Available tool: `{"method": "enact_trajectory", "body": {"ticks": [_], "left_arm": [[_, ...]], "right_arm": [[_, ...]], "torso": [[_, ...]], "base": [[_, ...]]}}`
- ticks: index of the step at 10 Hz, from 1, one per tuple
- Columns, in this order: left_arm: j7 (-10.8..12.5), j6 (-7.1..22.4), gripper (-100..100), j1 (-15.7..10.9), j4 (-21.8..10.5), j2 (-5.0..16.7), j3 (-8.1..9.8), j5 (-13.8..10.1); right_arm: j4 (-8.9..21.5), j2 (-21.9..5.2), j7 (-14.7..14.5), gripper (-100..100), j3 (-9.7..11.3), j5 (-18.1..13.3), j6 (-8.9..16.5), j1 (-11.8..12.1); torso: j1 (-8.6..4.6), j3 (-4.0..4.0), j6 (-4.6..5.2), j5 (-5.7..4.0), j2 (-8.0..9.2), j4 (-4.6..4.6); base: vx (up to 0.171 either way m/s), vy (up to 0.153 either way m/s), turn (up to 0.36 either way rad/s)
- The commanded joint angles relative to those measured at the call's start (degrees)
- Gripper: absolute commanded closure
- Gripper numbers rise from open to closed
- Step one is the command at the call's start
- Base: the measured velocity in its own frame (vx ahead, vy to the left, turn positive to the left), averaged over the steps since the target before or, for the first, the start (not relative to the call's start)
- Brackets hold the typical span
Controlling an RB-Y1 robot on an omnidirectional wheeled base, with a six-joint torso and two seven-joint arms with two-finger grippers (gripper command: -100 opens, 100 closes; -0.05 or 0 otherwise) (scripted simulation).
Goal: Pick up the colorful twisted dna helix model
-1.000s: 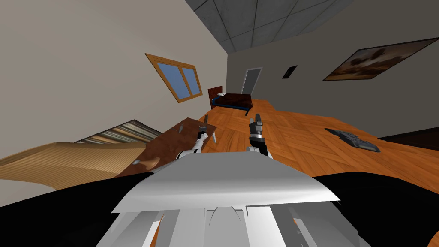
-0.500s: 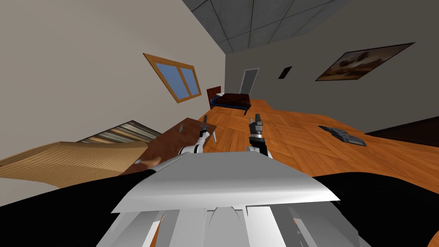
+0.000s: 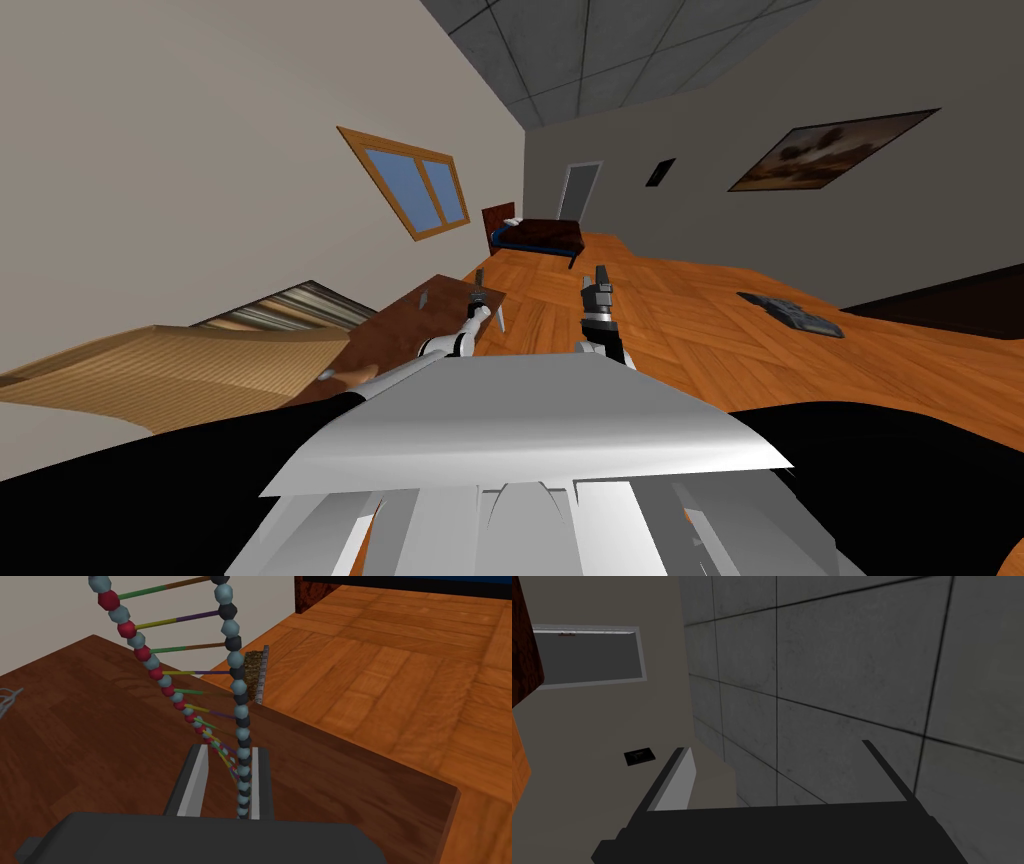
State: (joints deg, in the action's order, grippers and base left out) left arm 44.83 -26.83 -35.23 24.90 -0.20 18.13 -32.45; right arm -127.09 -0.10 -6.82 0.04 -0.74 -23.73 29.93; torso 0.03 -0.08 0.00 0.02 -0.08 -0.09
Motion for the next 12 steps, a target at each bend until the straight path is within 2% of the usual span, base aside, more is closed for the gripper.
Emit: {"method": "enact_trajectory", "body": {"ticks": [1,3,4,5,6,7,9,10,11,12], "left_arm": [[0.0,0.0,100,0.0,0.0,0.0,0.00,0.0],[0.0,0.0,100,0.0,0.0,0.0,0.00,0.0],[0.0,0.0,0,0.0,0.0,0.0,0.01,0.0],[-0.6,2.4,100,2.9,2.9,0.6,-1.76,-1.1],[-0.6,2.4,100,4.2,4.8,0.6,-1.76,-1.1],[-0.5,4.4,100,6.4,7.7,1.5,-3.82,-2.3],[-0.5,4.4,100,8.4,10.2,1.5,-3.82,-2.3],[-0.5,6.5,100,10.6,12.0,2.4,-5.88,-3.4],[-0.5,6.5,100,12.4,14.5,2.4,-5.88,-3.4],[-0.5,8.5,100,15.1,18.2,3.3,-7.94,-4.5]], "right_arm": [[0.0,0.0,0.0,0,0.0,0.0,0.0,0.0],[0.0,0.0,0.0,0,0.0,0.0,0.0,0.0],[0.0,0.0,0.0,0,0.0,0.0,0.0,0.0],[0.0,0.0,0.0,0,0.0,0.0,0.0,0.0],[0.0,0.0,0.0,0,0.0,0.0,0.0,0.0],[0.0,0.0,0.0,0,0.0,0.0,0.0,0.0],[0.0,0.0,0.0,0,0.0,0.0,0.0,0.0],[0.0,0.0,0.0,0,0.0,0.0,0.0,0.0],[0.0,0.0,0.0,0,0.0,0.0,0.0,0.0],[0.0,0.0,0.0,0,0.0,0.0,0.0,0.0]], "torso": [[0.00,0.00,0.00,0.00,0.00,0.00],[-0.01,-0.02,-0.01,-0.01,-0.03,-0.01],[-0.01,-0.03,0.00,-0.01,-0.04,-0.01],[-0.01,-0.03,0.00,-0.01,-0.04,-0.01],[-0.11,-0.12,-0.09,-0.04,-0.21,-0.06],[-0.17,-0.22,-0.05,-0.04,-0.34,-0.12],[-0.09,-0.41,-0.08,0.02,-0.53,-0.30],[0.09,-0.39,-0.06,0.06,-0.48,-0.31],[0.15,-0.46,-0.21,0.08,-0.53,-0.41],[0.24,-0.52,-0.24,0.11,-0.57,-0.48]], "base": [[0.000,0.000,0.000],[0.000,0.000,0.000],[0.000,0.000,0.000],[0.066,-0.049,0.127],[0.085,-0.075,0.086],[0.095,-0.095,0.108],[0.065,-0.050,0.039],[0.060,-0.045,0.109],[0.069,-0.050,0.072],[0.094,-0.065,0.109]]}}
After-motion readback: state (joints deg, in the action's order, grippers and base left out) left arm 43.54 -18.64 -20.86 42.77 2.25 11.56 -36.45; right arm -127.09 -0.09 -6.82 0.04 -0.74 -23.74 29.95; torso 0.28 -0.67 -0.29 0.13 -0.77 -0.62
